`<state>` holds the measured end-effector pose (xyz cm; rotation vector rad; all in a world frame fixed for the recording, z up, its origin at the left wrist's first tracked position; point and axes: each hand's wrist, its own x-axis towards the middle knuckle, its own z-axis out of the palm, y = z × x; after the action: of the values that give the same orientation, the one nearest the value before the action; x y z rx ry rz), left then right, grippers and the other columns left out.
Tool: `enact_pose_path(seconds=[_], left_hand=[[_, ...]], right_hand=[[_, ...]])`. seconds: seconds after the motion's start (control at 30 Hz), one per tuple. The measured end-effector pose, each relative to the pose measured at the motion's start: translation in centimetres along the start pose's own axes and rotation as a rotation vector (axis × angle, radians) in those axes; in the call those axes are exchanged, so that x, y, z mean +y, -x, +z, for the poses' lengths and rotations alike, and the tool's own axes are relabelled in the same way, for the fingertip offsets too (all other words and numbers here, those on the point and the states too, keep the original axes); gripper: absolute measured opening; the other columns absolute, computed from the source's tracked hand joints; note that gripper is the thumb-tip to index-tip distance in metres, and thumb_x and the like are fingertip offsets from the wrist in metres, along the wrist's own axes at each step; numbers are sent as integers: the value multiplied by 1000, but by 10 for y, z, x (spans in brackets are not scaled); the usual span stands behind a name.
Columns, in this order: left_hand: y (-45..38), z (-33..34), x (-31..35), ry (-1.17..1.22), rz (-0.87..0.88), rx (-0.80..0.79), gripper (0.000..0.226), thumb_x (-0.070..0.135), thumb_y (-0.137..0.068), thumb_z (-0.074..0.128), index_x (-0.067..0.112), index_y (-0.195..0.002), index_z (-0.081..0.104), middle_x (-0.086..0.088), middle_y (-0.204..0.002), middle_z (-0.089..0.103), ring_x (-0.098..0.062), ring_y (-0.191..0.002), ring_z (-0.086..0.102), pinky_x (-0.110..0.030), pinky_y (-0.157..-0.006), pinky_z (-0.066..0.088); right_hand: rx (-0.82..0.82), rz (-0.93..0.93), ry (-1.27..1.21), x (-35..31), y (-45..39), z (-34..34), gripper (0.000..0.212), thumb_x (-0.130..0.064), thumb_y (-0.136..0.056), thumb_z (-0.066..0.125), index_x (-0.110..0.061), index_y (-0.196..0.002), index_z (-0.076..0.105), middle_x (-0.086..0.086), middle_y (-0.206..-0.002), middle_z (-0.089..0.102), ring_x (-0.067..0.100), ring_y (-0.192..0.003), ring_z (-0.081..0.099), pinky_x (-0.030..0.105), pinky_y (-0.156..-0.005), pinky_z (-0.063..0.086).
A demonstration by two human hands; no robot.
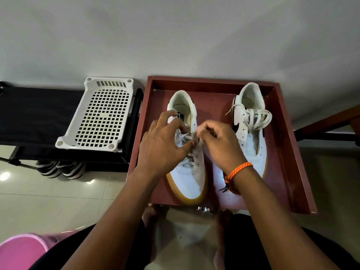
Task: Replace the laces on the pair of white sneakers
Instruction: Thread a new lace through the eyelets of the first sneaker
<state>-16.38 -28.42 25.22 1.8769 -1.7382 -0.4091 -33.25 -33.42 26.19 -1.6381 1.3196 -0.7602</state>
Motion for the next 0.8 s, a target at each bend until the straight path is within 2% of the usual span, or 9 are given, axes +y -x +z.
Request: enact_pose_path(seconds=[0.13,0.33,0.43,0.5,0.53,0.6,0.63,0.7,0.8], left_hand=[[-1,-1,-1,13,-12,-23,35,56,-85,80,35,-107,63,22,-153,43,-14,-128,52,-34,-81,49],[-1,-1,-1,-18,-3,-26,42,61,-84,78,34,-113,62,22,-153,42,-13,-128,53,-36,-76,54],[-1,-1,-1,-37,-2,-25,45,62,-85,77,33,-115,61,22,-154,42,-12,-127,54,-35,-75,53],[-1,-1,-1,-39,1,-17,43,62,-85,77,33,-112,61,23,-153,42,-12,-125,55,-33,-73,50],[-1,-1,-1,-35,3,-13,43,61,-84,78,33,-111,61,23,-153,43,-12,-124,56,-32,-72,49],[0,-1,-1,-28,7,-4,42,61,-84,79,33,-109,61,24,-151,44,-11,-119,59,-31,-71,47],[-1,-1,-2,-27,10,0,43,61,-83,80,32,-109,61,24,-150,45,-11,-117,60,-30,-71,47],[-1,-1,-2,-21,15,10,43,60,-82,81,32,-107,61,25,-148,47,-10,-111,62,-28,-69,45],[-2,-1,-4,1,27,14,43,59,-80,83,31,-105,62,24,-145,49,-9,-105,64,-28,-68,47]], right_hand=[[-11,33,-465,-21,1,-13,30,-8,-104,56,-9,-74,59,-9,-56,39,9,-53,30,22,-49,25],[-207,122,-1264,-36,7,-38,24,-18,-95,51,-18,-72,46,-6,-68,40,11,-58,27,27,-52,19],[-164,116,-1415,-32,5,-44,23,-23,-93,51,-15,-72,52,-7,-61,35,10,-53,23,25,-49,18],[-26,228,-1228,-24,0,-40,26,-27,-99,53,-15,-81,67,-7,-54,23,9,-50,16,24,-46,16],[62,278,-1004,-19,-2,-36,25,-28,-102,56,-17,-87,74,-8,-53,23,9,-47,17,23,-44,17],[196,266,-463,-6,-5,-25,19,-28,-102,63,-20,-98,80,-11,-58,50,10,-48,45,21,-46,36],[188,204,-275,-1,-5,-18,17,-28,-102,65,-22,-102,80,-12,-71,66,7,-61,61,21,-56,47],[46,89,-34,5,-3,-6,16,-36,-102,63,-28,-104,76,-10,-90,75,6,-80,70,30,-72,57],[-51,48,284,10,1,-1,17,-40,-101,60,-27,-92,65,-6,-80,69,14,-75,66,34,-67,51]])
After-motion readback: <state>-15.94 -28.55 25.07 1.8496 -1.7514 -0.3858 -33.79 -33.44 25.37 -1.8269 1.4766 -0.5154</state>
